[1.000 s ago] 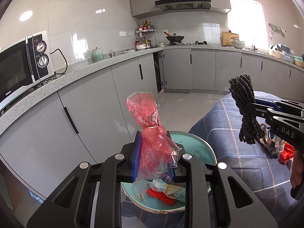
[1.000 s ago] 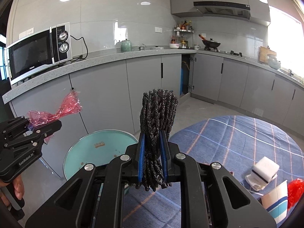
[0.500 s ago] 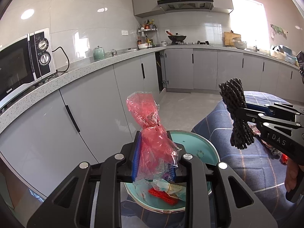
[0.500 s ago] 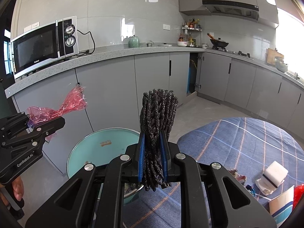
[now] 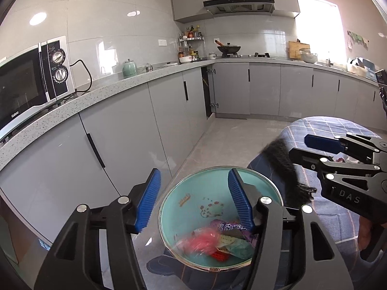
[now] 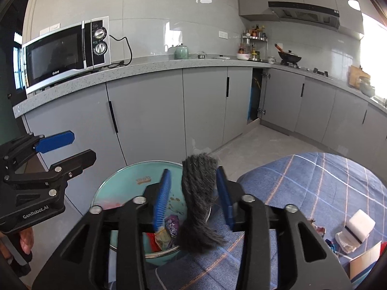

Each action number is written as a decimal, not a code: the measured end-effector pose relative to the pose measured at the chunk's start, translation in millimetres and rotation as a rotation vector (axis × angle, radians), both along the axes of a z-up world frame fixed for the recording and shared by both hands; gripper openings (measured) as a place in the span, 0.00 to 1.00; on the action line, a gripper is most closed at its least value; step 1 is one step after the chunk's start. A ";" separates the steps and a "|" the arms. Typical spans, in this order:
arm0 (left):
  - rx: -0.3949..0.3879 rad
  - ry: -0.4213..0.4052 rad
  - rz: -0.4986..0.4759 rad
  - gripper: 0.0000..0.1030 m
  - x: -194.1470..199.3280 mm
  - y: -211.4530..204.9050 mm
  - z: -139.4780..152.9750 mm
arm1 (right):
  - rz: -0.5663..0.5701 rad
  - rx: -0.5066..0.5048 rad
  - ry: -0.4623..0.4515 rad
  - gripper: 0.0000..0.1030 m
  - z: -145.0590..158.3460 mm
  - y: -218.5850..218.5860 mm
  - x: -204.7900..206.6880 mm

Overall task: Collect trash
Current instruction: 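Open both grippers to drop the pink bag and scrubber into the bin, then grasp the patterned cloth with the left gripper while the right grasps the orange wrapper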

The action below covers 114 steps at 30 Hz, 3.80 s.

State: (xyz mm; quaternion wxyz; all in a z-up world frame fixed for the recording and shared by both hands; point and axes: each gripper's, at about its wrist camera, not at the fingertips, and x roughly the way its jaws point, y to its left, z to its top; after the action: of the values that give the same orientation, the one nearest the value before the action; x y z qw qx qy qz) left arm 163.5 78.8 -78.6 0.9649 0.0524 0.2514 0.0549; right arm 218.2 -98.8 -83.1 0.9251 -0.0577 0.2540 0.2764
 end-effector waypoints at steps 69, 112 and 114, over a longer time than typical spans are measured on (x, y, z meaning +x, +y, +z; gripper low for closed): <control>0.059 0.235 -0.512 0.09 21.9 -245.8 -61.4 | -0.557 0.030 0.057 0.61 -26.8 -274.0 -111.0; -0.006 0.055 -0.364 0.08 -13.3 -135.8 -14.8 | -0.368 0.005 0.169 0.16 -26.1 -174.4 -61.4; -0.001 0.052 -0.358 0.08 -14.2 -132.1 -13.7 | -0.363 0.016 0.151 0.16 -22.2 -172.4 -59.7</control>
State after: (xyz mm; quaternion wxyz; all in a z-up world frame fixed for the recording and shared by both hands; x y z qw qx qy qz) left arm 149.3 -53.3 -92.3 0.9525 0.0971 0.2628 -0.1190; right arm 158.5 -271.2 -105.3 0.9384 0.0175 0.3269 0.1107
